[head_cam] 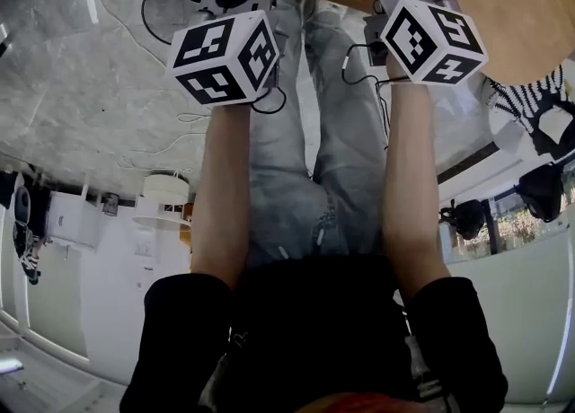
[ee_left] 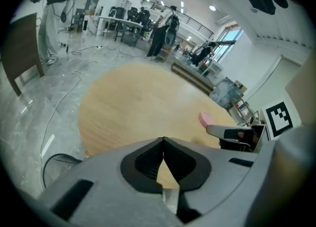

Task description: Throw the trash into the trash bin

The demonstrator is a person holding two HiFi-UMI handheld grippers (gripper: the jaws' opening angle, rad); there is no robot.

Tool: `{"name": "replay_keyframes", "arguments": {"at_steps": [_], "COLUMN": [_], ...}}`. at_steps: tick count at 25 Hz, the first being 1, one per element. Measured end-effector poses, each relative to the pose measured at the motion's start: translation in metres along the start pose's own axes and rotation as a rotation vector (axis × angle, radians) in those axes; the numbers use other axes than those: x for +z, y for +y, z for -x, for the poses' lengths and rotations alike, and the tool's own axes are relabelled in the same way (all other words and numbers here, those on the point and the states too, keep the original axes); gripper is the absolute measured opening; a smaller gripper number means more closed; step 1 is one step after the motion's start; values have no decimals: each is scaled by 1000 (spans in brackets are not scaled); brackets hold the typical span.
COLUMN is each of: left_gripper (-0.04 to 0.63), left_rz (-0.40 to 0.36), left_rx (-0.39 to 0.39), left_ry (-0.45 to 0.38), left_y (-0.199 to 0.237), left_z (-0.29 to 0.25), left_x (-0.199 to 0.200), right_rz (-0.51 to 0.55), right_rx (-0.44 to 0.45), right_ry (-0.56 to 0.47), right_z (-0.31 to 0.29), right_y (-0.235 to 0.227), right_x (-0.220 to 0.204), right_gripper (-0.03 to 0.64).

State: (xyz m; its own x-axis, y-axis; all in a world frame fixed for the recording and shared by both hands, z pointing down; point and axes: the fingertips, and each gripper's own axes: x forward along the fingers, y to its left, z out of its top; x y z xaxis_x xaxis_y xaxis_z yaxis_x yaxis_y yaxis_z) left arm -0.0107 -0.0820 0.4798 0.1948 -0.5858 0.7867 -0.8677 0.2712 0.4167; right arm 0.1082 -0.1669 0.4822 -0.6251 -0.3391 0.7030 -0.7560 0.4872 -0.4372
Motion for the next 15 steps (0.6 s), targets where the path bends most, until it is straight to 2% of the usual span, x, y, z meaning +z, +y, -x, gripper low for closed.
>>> {"name": "replay_keyframes", "arguments": {"at_steps": [5, 7, 8, 9, 10, 15], "left_gripper": [6, 6, 6, 6, 6, 6], "left_rz": [-60, -79, -87, -95, -103, -142], "left_rx": [-48, -63, -69, -75, -80, -108], "left_ry": [48, 60, 66, 71, 76, 99], "left_y": [-25, -32, -36, -39, -42, -62], "left_z": [-28, -37, -40, -43, -45, -57], "left_x": [10, 13, 14, 15, 15, 17], "right_rz": [-17, -13, -13, -11, -4, 83], "right_rx": [-143, -163, -157, -147, -143, -240], "right_ry": [-54, -76, -87, -96, -98, -49], "right_z": [9, 10, 10, 10, 10, 12], "right_y": [-44, -54, -55, -56, -58, -83], "right_x": [16, 24, 28, 30, 32, 34], "right_gripper": [21, 27, 87, 181, 213, 258]}}
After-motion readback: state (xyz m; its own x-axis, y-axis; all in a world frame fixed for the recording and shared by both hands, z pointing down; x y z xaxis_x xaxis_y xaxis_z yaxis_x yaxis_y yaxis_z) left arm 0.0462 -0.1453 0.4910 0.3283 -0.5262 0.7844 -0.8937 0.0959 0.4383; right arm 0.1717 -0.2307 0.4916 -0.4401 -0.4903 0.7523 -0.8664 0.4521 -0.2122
